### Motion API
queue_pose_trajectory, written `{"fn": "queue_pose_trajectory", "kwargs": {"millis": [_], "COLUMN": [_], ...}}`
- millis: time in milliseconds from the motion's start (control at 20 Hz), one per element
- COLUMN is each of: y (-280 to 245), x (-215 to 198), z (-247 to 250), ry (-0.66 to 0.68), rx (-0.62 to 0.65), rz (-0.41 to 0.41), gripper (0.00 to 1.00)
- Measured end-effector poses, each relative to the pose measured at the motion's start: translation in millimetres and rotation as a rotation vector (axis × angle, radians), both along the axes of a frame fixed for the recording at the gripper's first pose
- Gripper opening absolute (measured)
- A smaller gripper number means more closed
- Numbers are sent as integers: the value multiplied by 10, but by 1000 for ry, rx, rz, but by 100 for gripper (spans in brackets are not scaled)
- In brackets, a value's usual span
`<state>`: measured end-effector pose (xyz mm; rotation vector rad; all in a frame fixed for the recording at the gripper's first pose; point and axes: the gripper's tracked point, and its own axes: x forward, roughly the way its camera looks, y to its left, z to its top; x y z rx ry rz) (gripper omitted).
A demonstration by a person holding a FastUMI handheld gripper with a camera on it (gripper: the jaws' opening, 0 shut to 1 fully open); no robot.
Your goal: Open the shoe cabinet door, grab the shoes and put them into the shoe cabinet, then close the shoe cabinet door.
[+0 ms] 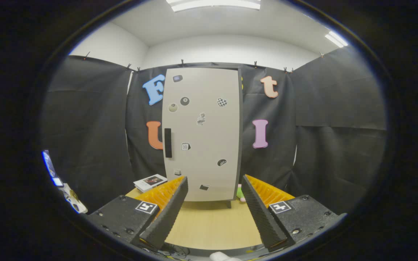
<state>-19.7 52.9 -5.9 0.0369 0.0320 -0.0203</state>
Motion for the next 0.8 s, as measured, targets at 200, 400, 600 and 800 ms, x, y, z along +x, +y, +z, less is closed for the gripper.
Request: {"fn": "queue_pose_trajectory", "kwargs": {"millis": [200, 400, 600, 800], "y": [-28, -13, 0, -25], "x": [2, 8, 5, -10], "z": [-7, -52, -77, -103], "ry": [3, 12, 16, 21], "rx": [0, -1, -1, 0], "rz": [-9, -3, 7, 4], "gripper": [97, 97, 97, 97]}}
